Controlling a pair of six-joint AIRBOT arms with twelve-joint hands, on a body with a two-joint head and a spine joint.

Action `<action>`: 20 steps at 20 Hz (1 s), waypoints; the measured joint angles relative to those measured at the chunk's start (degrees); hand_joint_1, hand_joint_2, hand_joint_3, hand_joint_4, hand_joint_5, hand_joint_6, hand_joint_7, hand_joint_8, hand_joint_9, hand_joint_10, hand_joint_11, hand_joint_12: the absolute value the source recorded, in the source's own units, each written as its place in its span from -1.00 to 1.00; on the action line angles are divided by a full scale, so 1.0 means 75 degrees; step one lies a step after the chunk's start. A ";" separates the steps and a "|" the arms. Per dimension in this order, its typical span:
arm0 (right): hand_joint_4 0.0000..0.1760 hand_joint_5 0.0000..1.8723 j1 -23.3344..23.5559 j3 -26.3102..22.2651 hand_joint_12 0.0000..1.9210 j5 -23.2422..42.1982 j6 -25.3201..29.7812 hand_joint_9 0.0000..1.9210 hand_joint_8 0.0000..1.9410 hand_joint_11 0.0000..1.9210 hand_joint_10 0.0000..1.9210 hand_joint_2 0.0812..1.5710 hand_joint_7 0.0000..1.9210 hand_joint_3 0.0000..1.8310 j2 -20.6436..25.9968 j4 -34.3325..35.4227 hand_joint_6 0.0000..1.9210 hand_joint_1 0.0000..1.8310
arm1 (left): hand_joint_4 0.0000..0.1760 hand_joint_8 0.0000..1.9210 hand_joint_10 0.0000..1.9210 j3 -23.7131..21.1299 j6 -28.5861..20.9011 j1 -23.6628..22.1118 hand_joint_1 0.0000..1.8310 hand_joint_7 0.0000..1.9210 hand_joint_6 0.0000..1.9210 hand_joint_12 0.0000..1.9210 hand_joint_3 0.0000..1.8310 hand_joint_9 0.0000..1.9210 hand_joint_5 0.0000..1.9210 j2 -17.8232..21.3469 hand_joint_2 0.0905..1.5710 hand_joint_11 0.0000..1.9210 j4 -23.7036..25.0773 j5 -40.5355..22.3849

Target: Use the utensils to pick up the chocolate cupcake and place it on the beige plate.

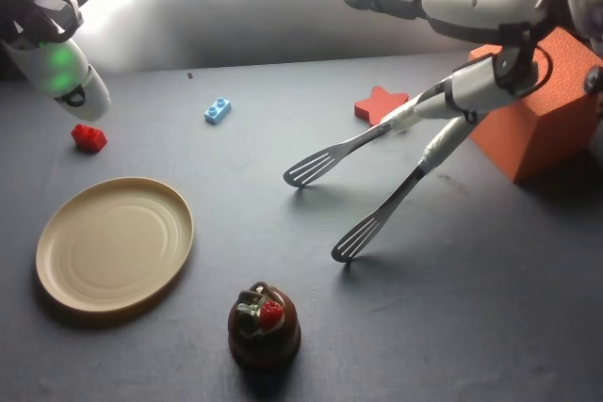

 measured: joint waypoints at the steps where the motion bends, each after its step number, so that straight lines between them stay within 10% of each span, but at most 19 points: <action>1: -1.00 -1.00 -0.0012 -0.0201 -1.00 0.0510 0.1285 -1.00 -1.00 -1.00 -1.00 0.34 -1.00 -1.00 0.0003 -0.1090 -1.00 -0.25 | -1.00 -1.00 -1.00 0.0000 0.0000 0.0000 -1.00 -0.93 -1.00 -0.97 -1.00 -0.96 -0.93 0.0000 0.34 -0.99 0.0006 0.0012; 2: -1.00 -1.00 -0.0297 -0.0603 -1.00 0.1402 0.4001 -1.00 -1.00 -1.00 -1.00 0.31 -1.00 -1.00 0.0067 -0.4776 -1.00 -0.24 | -1.00 -0.99 -0.99 0.0000 0.0000 0.0000 -1.00 -0.91 -0.99 -0.95 -1.00 -0.94 -0.90 0.0000 0.34 -0.97 0.0015 0.0015; 3: -1.00 -1.00 -0.0472 -0.0845 -1.00 0.1856 0.4762 -1.00 -1.00 -1.00 -1.00 0.29 -1.00 -1.00 0.0111 -0.6280 -1.00 -0.28 | -1.00 -0.99 -0.99 0.0003 0.0003 0.0000 -1.00 -0.91 -0.99 -0.95 -1.00 -0.95 -0.90 0.0000 0.34 -0.97 0.0012 0.0015; 7: -1.00 -1.00 -0.0530 -0.1137 -1.00 0.1679 0.5948 -1.00 -1.00 -1.00 -1.00 0.26 -1.00 -1.00 0.0154 -0.7347 -1.00 -0.32 | -1.00 -1.00 -1.00 -0.0006 0.0003 0.0000 -1.00 -0.94 -1.00 -0.95 -1.00 -0.97 -0.93 0.0000 0.32 -0.99 -0.0020 -0.0029; 12: -1.00 -1.00 -0.0382 -0.0787 -1.00 0.0478 0.3552 -1.00 -1.00 -1.00 -1.00 0.23 -1.00 -1.00 0.0154 -0.4214 -1.00 -0.29 | -1.00 -1.00 -1.00 0.0000 0.0003 0.0000 -1.00 -0.95 -0.99 -0.96 -1.00 -0.98 -0.94 0.0006 0.33 -1.00 0.0003 0.0026; 15: -1.00 -1.00 -0.0047 -0.0734 -1.00 0.0624 0.0064 -1.00 -1.00 -1.00 -1.00 0.24 -1.00 -1.00 0.0152 -0.0994 -1.00 -0.30 | -1.00 -1.00 -0.99 0.0000 0.0003 0.0000 -1.00 -0.95 -1.00 -0.96 -1.00 -0.96 -0.94 0.0006 0.34 -0.99 0.0006 -0.0003; 20: -1.00 -1.00 -0.0475 -0.0361 -1.00 0.0662 -0.0064 -1.00 -1.00 -1.00 -1.00 0.25 -1.00 -1.00 0.0070 -0.1017 -1.00 -0.36 | -1.00 -0.99 -1.00 0.0003 0.0003 0.0000 -1.00 -0.97 -0.99 -1.00 -1.00 -0.99 -0.97 0.0006 0.33 -1.00 0.0009 0.0032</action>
